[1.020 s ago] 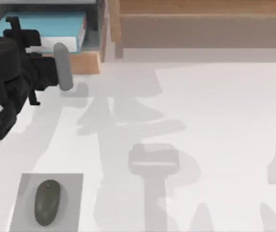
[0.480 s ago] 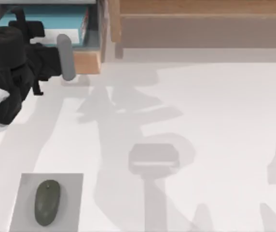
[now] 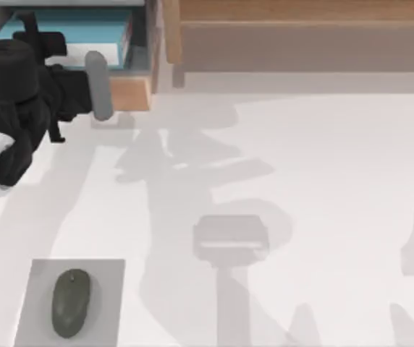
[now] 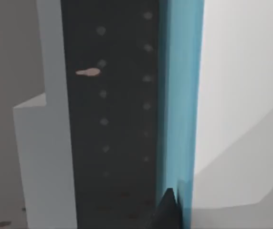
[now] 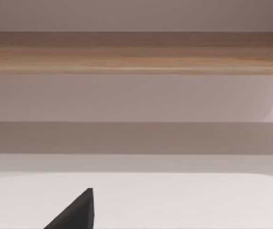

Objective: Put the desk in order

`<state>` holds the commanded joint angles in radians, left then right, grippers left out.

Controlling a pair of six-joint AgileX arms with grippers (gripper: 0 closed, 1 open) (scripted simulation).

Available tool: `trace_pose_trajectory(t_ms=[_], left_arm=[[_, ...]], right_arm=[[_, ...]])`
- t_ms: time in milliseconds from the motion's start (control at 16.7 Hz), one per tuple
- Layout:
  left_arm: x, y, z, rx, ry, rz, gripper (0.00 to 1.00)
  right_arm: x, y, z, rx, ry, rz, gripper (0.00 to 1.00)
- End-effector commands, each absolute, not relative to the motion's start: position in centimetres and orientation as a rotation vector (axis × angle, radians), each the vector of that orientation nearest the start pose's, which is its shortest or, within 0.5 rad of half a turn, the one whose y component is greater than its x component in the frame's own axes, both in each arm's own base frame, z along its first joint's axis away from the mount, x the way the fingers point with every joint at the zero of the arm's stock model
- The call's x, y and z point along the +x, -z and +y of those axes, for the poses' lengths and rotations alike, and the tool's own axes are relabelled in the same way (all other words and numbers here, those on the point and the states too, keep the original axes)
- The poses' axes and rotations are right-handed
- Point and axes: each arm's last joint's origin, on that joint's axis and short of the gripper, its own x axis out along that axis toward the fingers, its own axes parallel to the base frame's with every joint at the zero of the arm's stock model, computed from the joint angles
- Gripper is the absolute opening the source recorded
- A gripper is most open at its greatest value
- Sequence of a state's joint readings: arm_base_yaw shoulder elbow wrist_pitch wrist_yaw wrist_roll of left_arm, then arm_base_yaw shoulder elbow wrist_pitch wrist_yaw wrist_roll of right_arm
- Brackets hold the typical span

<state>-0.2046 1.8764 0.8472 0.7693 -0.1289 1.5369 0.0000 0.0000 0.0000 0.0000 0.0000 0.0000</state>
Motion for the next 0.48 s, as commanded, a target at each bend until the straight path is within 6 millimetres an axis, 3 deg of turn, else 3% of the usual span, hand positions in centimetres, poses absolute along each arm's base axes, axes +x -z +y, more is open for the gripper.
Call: trace_pose_trajectory(t_ms=[420, 480], left_arm=[[37.11, -14.65, -7.04, 1.557, 0.245, 0.163, 0.98], [37.11, -14.65, -7.04, 1.557, 0.245, 0.163, 1.0]], right_arm=[[10.57, -16.0, -0.12, 0.0, 0.0, 0.0, 1.0], [10.57, -16.0, -0.12, 0.0, 0.0, 0.0, 1.0]])
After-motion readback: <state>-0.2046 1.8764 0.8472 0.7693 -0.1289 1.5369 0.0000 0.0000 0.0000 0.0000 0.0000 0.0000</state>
